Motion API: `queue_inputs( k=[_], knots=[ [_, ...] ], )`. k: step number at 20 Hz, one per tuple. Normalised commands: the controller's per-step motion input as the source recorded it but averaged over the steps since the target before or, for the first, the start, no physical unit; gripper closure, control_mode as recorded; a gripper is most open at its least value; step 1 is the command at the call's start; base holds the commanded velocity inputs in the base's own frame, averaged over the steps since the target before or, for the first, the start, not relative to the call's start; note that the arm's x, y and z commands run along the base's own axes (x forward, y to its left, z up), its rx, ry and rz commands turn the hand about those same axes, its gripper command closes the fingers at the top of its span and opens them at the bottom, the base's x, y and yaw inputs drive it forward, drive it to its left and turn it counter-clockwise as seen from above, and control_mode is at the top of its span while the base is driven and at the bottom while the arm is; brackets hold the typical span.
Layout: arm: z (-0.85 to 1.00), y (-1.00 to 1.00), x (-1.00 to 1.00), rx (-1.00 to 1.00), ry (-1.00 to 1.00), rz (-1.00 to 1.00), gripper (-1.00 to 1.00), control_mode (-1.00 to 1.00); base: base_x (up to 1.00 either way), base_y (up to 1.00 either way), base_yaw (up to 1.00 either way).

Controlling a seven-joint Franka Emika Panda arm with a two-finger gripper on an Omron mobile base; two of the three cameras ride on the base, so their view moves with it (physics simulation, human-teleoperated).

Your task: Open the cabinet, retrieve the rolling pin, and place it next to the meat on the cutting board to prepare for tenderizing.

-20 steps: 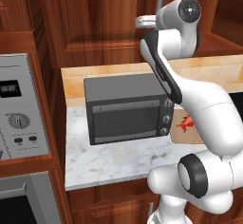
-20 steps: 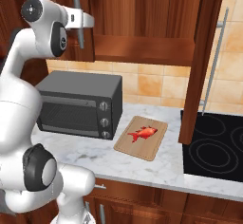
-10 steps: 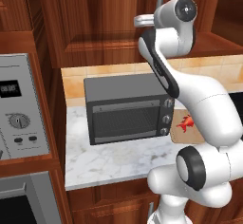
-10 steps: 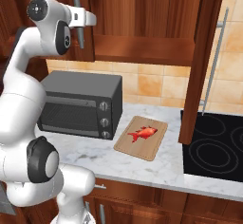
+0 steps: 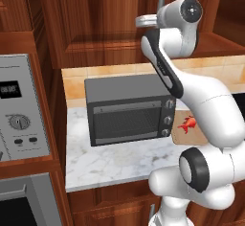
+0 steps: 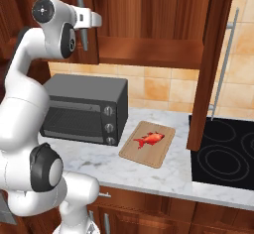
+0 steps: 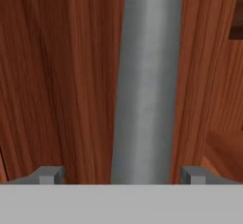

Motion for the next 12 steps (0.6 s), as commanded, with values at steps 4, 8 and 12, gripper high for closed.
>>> queue_inputs(
  k=[4, 8, 12],
  knots=[
    [0.00, 0.03, 0.05, 0.00, 0.01, 0.00, 1.00, -1.00, 0.00, 0.00, 0.00],
    [0.00, 0.08, 0.04, 0.00, 0.00, 0.00, 1.00, -1.00, 0.00, 0.00, 0.00],
    [0.00, 0.18, 0.01, 0.00, 0.00, 0.00, 1.00, -1.00, 0.00, 0.00, 0.00]
  ],
)
